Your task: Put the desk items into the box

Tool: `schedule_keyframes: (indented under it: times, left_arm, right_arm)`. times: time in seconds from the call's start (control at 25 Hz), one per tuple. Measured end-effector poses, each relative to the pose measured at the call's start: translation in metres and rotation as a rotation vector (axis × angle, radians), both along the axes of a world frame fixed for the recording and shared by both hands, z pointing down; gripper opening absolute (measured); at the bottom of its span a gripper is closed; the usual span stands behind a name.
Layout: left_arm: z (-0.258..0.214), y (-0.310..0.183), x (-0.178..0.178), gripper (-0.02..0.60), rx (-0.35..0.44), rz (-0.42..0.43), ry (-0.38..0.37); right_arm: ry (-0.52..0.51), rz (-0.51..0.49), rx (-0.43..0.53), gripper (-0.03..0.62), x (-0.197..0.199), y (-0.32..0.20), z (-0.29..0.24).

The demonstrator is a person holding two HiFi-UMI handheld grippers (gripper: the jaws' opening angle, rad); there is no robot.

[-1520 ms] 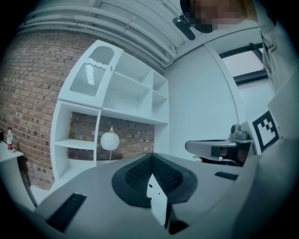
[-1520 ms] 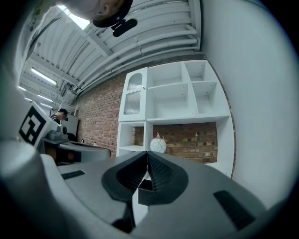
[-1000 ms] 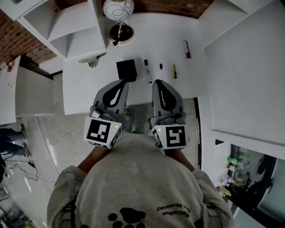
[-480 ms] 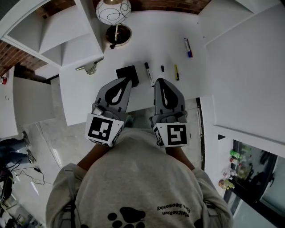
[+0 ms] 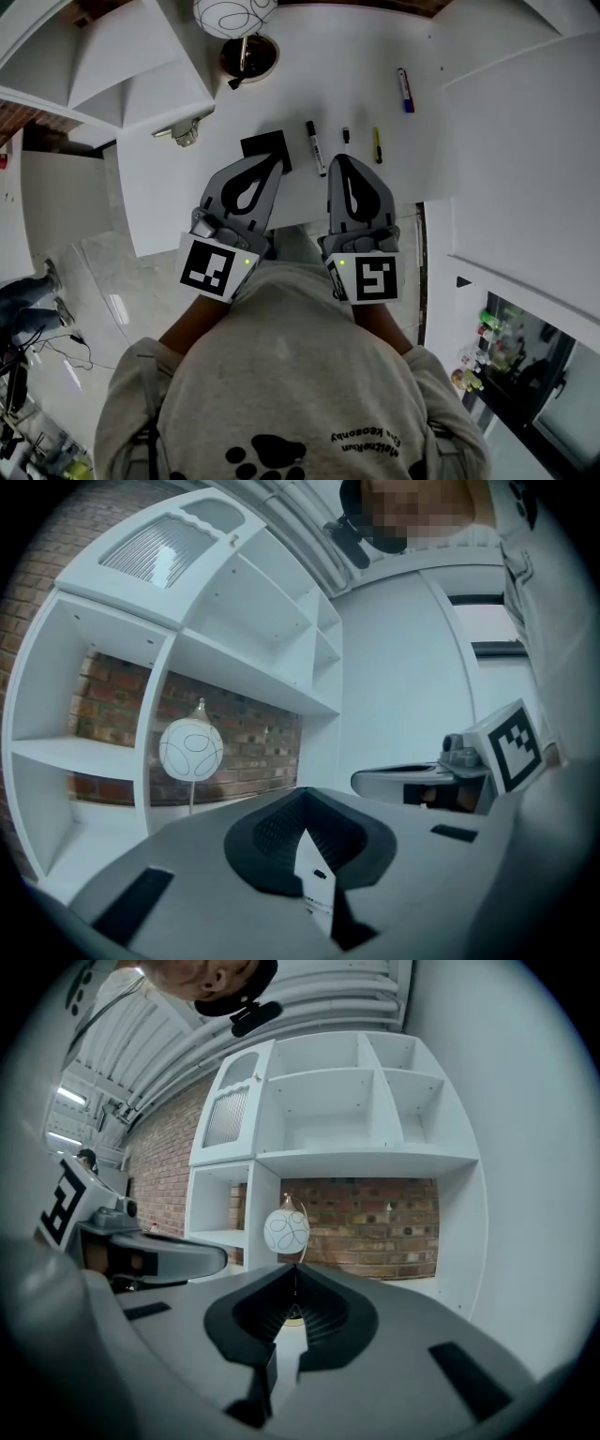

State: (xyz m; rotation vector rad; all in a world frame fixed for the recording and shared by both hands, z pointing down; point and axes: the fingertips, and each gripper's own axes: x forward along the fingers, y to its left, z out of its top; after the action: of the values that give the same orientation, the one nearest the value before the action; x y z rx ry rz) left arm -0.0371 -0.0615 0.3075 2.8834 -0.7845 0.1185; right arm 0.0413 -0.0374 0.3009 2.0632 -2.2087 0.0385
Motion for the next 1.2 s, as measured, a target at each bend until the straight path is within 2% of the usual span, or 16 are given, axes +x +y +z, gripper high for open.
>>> schedule_keyframes:
  times: [0.4, 0.72, 1.2]
  left_arm:
    - [0.028, -0.010, 0.024, 0.008, -0.003, 0.040, -0.044]
    - [0.054, -0.021, 0.035, 0.008, -0.017, 0.045, -0.075]
    - [0.087, -0.030, 0.054, 0.008, -0.054, 0.072, -0.143]
  right_arm:
    - [0.006, -0.059, -0.039, 0.017, 0.017, -0.015, 0.034]
    - [-0.018, -0.056, -0.077, 0.017, 0.033, -0.029, 0.066]
    - [0.000, -0.110, -0.167, 0.017, 0.030, -0.049, 0.115]
